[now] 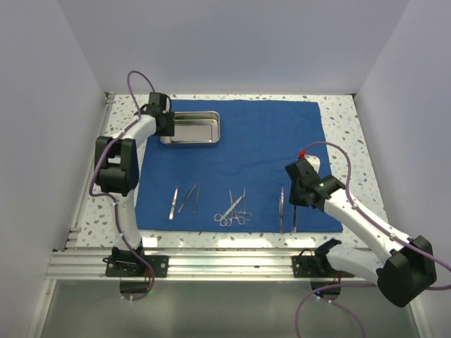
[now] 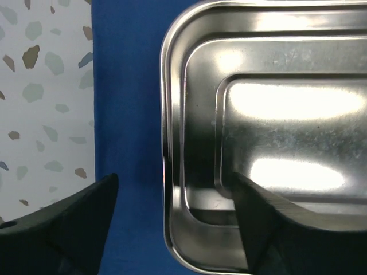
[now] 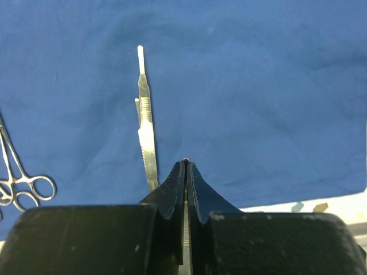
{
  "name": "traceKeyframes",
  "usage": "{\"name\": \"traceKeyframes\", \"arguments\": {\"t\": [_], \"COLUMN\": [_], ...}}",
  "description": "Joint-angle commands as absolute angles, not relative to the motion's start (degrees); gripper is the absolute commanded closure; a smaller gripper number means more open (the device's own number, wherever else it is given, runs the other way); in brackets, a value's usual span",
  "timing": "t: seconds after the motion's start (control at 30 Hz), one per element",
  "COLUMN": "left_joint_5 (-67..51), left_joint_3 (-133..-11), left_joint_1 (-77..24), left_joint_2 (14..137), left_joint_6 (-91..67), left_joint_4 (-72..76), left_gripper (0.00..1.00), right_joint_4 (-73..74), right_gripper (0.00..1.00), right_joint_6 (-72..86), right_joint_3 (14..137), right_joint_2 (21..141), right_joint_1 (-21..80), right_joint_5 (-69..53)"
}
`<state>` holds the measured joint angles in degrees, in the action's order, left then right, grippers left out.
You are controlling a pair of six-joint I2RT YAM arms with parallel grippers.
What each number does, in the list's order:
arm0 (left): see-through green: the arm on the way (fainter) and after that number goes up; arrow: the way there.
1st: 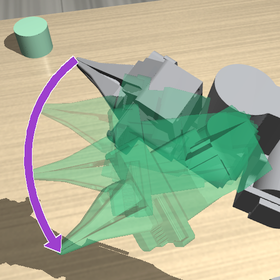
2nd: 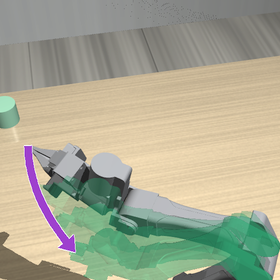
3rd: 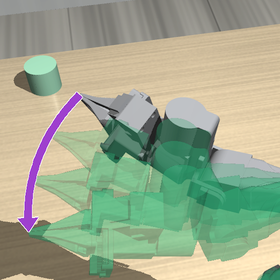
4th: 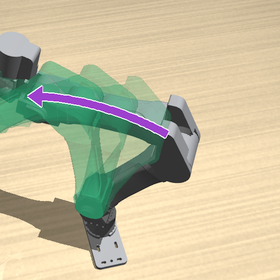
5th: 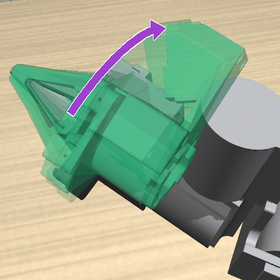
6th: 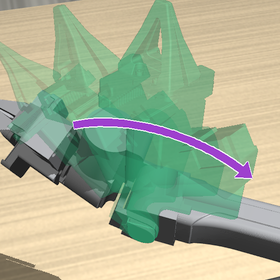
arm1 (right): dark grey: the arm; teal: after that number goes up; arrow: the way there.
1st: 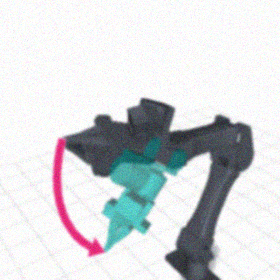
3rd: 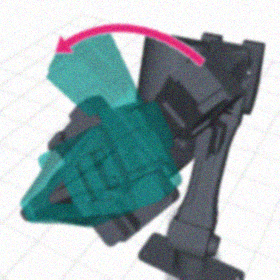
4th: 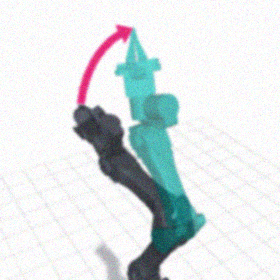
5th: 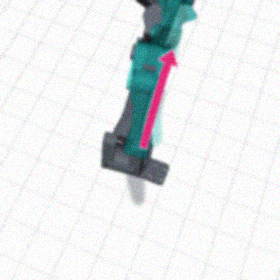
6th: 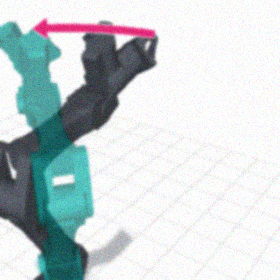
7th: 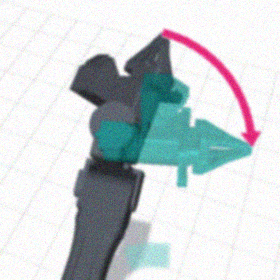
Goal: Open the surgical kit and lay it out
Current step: Move the container from the surgical kit, then place the medical item in the surgical kit.
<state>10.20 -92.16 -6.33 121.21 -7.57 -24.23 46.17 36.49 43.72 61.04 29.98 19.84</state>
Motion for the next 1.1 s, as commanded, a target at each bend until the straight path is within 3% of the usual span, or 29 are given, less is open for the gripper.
{"name": "traceKeyframes", "arguments": {"t": [0.0,0.03,0.5,0.53,0.57,0.6,0.67,0.7,0.83,1.07], "left_joint_5": [13.36,13.79,9.67,9.32,9.23,8.97,8.53,8.26,5.46,0.53], "left_joint_3": [-92.55,-91.77,-85.70,-85.35,-85.43,-85.60,-86.04,-86.22,-86.57,-86.75], "left_joint_1": [-6.06,-5.98,-6.06,-6.06,-6.06,-6.06,-6.06,-6.06,-6.06,-8.87], "left_joint_2": [119.98,119.54,102.15,101.26,100.47,99.24,98.27,97.22,94.66,88.60], "left_joint_6": [-3.52,-3.86,-10.11,-10.11,-10.11,-10.19,-10.37,-10.63,-12.56,-17.04], "left_joint_4": [-19.87,-19.60,-23.81,-24.25,-24.52,-25.30,-26.27,-27.32,-28.91,-32.60], "left_gripper": [0.09,0.01,0.01,0.00,0.00,0.00,0.00,0.00,0.00,0.00], "right_joint_4": [40.00,38.95,20.30,20.82,21.09,21.18,22.75,23.72,31.18,46.91], "right_gripper": [1.00,1.00,1.00,0.74,0.57,0.27,0.07,0.01,0.01,0.01], "right_joint_6": [35.25,35.07,33.04,33.22,33.22,33.22,33.66,33.66,33.05,29.28], "right_joint_3": [42.54,41.84,40.95,41.31,41.74,41.75,41.66,42.01,46.66,65.35], "right_joint_2": [63.01,63.45,79.36,80.41,80.51,80.42,78.49,77.44,71.29,62.32], "right_joint_1": [30.06,30.06,30.15,30.06,30.15,30.15,30.15,30.15,30.15,30.15], "right_joint_5": [18.90,18.81,18.28,18.54,18.81,18.81,19.85,20.21,23.63,25.32]}}
